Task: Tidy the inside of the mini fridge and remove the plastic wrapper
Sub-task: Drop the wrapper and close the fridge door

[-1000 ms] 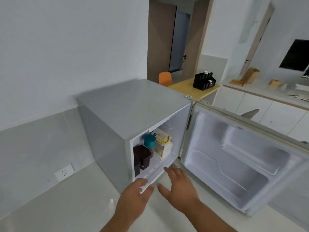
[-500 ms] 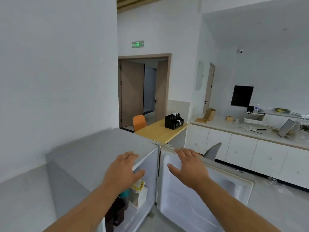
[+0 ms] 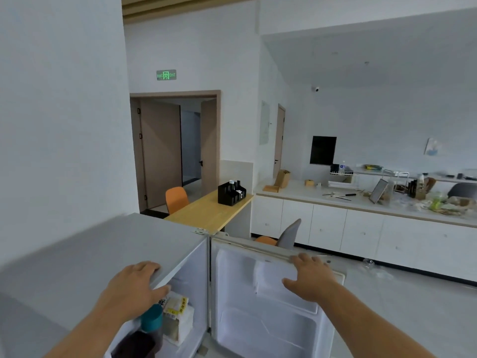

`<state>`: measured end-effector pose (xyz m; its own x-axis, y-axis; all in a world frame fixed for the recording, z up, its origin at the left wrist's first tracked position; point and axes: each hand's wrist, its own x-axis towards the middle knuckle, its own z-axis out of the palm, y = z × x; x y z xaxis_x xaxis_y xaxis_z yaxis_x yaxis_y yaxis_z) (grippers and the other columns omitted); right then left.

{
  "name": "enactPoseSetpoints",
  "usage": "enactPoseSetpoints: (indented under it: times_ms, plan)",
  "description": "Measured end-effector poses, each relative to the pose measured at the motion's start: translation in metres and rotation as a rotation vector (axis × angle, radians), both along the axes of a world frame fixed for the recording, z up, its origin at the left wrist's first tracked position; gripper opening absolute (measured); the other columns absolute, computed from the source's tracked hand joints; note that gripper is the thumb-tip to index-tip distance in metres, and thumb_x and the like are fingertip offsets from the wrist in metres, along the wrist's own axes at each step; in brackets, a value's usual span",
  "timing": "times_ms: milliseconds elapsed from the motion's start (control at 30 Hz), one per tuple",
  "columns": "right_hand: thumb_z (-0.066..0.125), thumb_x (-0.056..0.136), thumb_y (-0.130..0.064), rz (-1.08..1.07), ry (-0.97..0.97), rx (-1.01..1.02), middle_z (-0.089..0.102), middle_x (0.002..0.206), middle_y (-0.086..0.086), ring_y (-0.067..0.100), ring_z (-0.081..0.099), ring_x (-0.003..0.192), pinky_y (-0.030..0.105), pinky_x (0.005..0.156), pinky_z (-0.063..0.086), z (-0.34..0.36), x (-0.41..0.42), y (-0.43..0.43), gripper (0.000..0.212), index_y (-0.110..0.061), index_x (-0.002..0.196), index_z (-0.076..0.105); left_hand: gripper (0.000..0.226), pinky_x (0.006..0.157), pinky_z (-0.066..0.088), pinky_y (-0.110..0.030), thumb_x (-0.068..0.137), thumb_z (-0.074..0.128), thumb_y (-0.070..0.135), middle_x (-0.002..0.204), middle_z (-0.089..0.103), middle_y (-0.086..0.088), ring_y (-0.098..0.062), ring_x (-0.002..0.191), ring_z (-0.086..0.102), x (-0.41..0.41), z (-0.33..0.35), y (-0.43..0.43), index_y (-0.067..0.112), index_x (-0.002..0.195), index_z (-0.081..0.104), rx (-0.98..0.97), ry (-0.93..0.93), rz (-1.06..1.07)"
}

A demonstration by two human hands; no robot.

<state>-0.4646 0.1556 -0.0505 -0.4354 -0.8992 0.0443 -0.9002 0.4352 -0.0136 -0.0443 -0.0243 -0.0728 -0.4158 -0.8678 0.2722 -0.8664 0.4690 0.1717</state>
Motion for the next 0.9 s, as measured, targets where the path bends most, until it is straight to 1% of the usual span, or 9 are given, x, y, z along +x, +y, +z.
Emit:
enactPoseSetpoints:
  times_ms: [200,300,367,433,500,567,600,733,900]
  plan:
    - [0.039,0.089,-0.065,0.065,0.075,0.001,0.046,0.152,-0.003,0.027,0.045,0.131,0.049,0.107,0.039,0.005,0.001,0.009,0.071,-0.033,0.153,0.035,0.077,0.106,0.043,-0.036,0.081,0.048,0.078,0.147,0.054,0.01,-0.017,0.126,0.051,-0.001,-0.003,-0.002,0.033,0.142,0.05,-0.011,0.016,0.005]
    - [0.038,0.091,-0.057,0.125,0.089,-0.033,0.055,0.14,-0.003,0.024,0.049,0.121,0.043,0.101,0.043,0.009,0.005,0.014,0.063,-0.032,0.148,0.043,0.078,0.106,0.043,-0.036,0.08,0.048,0.078,0.146,0.055,0.009,-0.017,0.127,0.052,0.0,-0.003,-0.001,0.031,0.142,0.051,-0.022,0.027,-0.007]
    - [0.038,0.091,-0.049,0.179,0.08,-0.074,0.061,0.124,-0.003,0.021,0.052,0.109,0.037,0.092,0.047,0.01,0.009,0.016,0.051,-0.03,0.135,0.057,0.079,0.107,0.043,-0.036,0.08,0.048,0.079,0.148,0.054,0.008,-0.017,0.128,0.052,0.0,-0.003,0.001,0.031,0.144,0.05,-0.021,0.028,-0.011]
    - [0.039,0.09,-0.042,0.236,0.036,-0.113,0.062,0.106,-0.004,0.016,0.053,0.096,0.033,0.083,0.05,0.013,0.014,0.018,0.041,-0.027,0.114,0.069,0.081,0.109,0.042,-0.037,0.08,0.047,0.079,0.15,0.053,0.007,-0.018,0.13,0.051,0.001,-0.002,0.003,0.031,0.145,0.05,-0.019,0.021,-0.015]
    - [0.042,0.089,-0.037,0.293,-0.011,-0.163,0.06,0.091,-0.007,0.013,0.055,0.086,0.035,0.076,0.054,0.015,0.023,0.019,0.035,-0.022,0.094,0.073,0.082,0.109,0.041,-0.037,0.081,0.046,0.079,0.152,0.052,0.007,-0.018,0.132,0.05,0.001,-0.001,0.006,0.031,0.146,0.049,-0.021,0.009,-0.014]
    - [0.045,0.09,-0.035,0.34,-0.051,-0.21,0.056,0.083,-0.009,0.011,0.055,0.08,0.038,0.072,0.055,0.014,0.035,0.02,0.031,-0.021,0.082,0.071,0.083,0.109,0.041,-0.037,0.079,0.044,0.08,0.152,0.052,0.008,-0.017,0.133,0.049,0.001,0.0,0.008,0.031,0.147,0.049,-0.021,0.013,-0.015]
    - [0.046,0.09,-0.036,0.354,-0.084,-0.232,0.056,0.083,-0.011,0.009,0.055,0.079,0.037,0.072,0.054,0.013,0.042,0.021,0.031,-0.022,0.081,0.071,0.084,0.109,0.041,-0.037,0.079,0.044,0.081,0.152,0.051,0.008,-0.017,0.133,0.049,0.001,0.0,0.009,0.031,0.147,0.049,-0.02,0.016,-0.015]
    - [0.047,0.092,-0.041,0.426,-0.236,-0.278,0.056,0.092,-0.013,0.007,0.057,0.081,0.034,0.075,0.053,0.01,0.075,0.024,0.032,-0.024,0.089,0.074,0.082,0.108,0.041,-0.037,0.079,0.042,0.082,0.152,0.052,0.009,-0.016,0.133,0.048,0.003,0.001,0.012,0.033,0.145,0.051,-0.01,0.023,-0.012]
    - [0.046,0.092,-0.046,0.519,-0.312,-0.309,0.059,0.111,-0.018,0.004,0.059,0.094,0.03,0.084,0.053,-0.004,0.118,0.018,0.035,-0.027,0.101,0.074,0.083,0.1,0.044,-0.035,0.076,0.036,0.086,0.142,0.058,0.013,-0.013,0.124,0.052,0.005,0.001,0.014,0.035,0.139,0.056,-0.009,0.071,-0.006]
